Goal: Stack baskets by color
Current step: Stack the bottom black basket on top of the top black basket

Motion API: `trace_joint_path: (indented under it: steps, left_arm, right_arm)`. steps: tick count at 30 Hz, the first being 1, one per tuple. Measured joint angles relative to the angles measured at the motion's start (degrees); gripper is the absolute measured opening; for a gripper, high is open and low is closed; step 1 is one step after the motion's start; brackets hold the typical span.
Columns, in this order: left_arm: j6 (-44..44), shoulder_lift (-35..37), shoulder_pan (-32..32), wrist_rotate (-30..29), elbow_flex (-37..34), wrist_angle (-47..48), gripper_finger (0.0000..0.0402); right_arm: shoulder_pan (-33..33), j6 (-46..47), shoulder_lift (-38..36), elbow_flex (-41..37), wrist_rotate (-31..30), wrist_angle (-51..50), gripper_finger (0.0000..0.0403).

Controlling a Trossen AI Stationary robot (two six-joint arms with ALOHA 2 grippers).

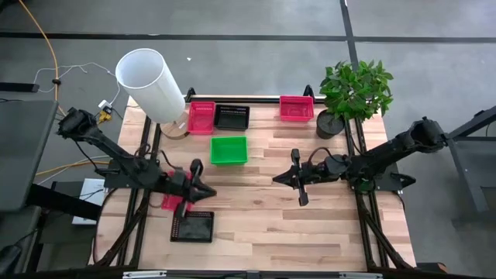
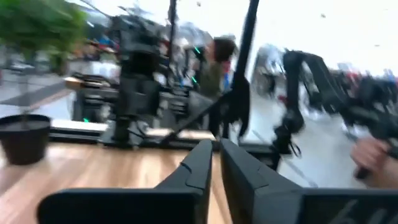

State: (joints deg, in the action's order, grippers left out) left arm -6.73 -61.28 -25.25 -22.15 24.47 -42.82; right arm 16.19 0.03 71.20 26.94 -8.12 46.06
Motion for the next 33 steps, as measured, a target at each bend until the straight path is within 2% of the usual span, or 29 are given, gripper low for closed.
trace_joint_path:
  steps: [3, 7, 12, 15, 18, 26, 29, 33]
  left_arm:
    - [-0.82, -2.32, -1.97, 2.54, 7.93, 12.13, 0.0055]
    - [-9.27, -5.35, -5.24, 2.25, 21.08, 38.41, 0.0104]
    - [-27.87, -9.80, -8.91, 1.08, 33.72, 66.47, 0.0159]
    - [-41.81, -12.02, -11.79, 3.76, 37.50, 79.16, 0.0181]
    - [-54.53, -13.55, -15.99, 5.61, 38.14, 86.26, 0.0194]
    - [-82.76, -19.11, -27.23, 5.67, 38.14, 100.91, 0.0198]
    - [-89.86, -21.49, -29.28, 6.19, 38.14, 103.44, 0.0198]
    - [-94.25, -24.91, -29.88, 7.78, 38.14, 103.63, 0.0198]
  right_arm:
    - [0.00, 0.01, 0.00, 0.02, 0.00, -0.56, 0.0000]
    - [0.00, 0.06, 0.00, 0.02, 0.00, -0.88, 0.0000]
    - [0.00, 0.15, 0.00, 0.02, 0.00, -1.22, 0.0000]
    - [0.00, 0.16, 0.00, 0.02, 0.00, -1.24, 0.0000]
    - [0.00, 0.17, 0.00, 0.02, 0.16, -1.25, 0.0000]
    - [0.00, 2.61, 0.00, 0.03, 1.20, -1.33, 0.0000]
    - [0.00, 3.06, 0.00, 0.03, 1.20, -1.35, 0.0000]
    - [0.05, 3.19, 0.00, 0.03, 1.20, -1.51, 0.0000]
